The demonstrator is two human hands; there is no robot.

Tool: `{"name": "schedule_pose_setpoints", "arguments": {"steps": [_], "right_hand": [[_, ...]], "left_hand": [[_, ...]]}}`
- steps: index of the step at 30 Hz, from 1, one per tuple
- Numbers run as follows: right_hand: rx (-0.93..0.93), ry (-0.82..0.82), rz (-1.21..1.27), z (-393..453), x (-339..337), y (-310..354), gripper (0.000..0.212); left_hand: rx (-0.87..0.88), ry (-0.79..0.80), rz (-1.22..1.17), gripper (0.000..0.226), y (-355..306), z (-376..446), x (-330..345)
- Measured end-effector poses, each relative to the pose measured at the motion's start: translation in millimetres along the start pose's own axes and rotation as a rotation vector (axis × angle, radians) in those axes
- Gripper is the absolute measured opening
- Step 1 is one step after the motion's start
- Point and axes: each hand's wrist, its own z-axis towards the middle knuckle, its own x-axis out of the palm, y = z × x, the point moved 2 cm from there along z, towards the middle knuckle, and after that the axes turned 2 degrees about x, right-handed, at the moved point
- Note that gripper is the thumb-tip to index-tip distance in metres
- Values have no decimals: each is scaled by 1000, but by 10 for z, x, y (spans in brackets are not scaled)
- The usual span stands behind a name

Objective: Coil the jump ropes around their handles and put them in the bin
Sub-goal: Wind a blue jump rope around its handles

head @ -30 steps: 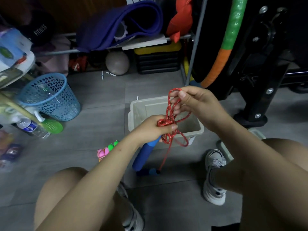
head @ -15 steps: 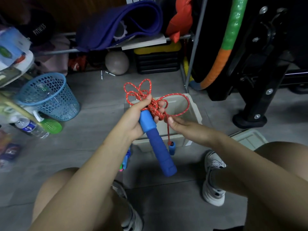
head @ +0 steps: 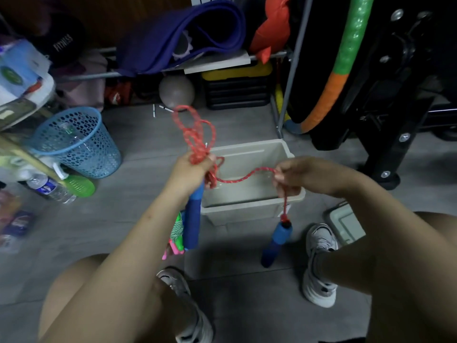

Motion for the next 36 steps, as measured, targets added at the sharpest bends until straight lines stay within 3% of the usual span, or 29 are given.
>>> {"name": "schedule_pose_setpoints", "arguments": {"steps": [2, 4, 6, 14, 19, 22, 26, 32, 36], "right_hand": [[-105, -89, 329, -9, 25, 122, 20], [-182, -137, 462, 19, 63, 202, 17], [-232, -170, 514, 50, 103, 252, 16], [-255, -322, 543, 106, 151, 311, 21], [-113, -526, 321, 66, 126, 230, 12], [-16, -402, 160, 31, 200, 113, 18], [32, -220, 202, 36, 323, -51, 32], [-4, -141, 250, 64, 409, -114, 16], [39, -100, 250, 98, 491, -102, 49]], "left_hand": [[41, 220, 41, 11, 26, -111, 126], [1, 418, -68, 12, 33, -225, 248], [-12, 499, -119, 21, 30, -316, 372], [66, 395, -29, 4, 5, -337, 517], [-116, 241, -136, 15, 3, -253, 468], [-266, 234, -295, 17, 3, -173, 408], [-386, 318, -495, 21, -67, -190, 356], [-481, 318, -713, 20, -63, -151, 322], [-529, 346, -744, 19, -57, -186, 327]]}}
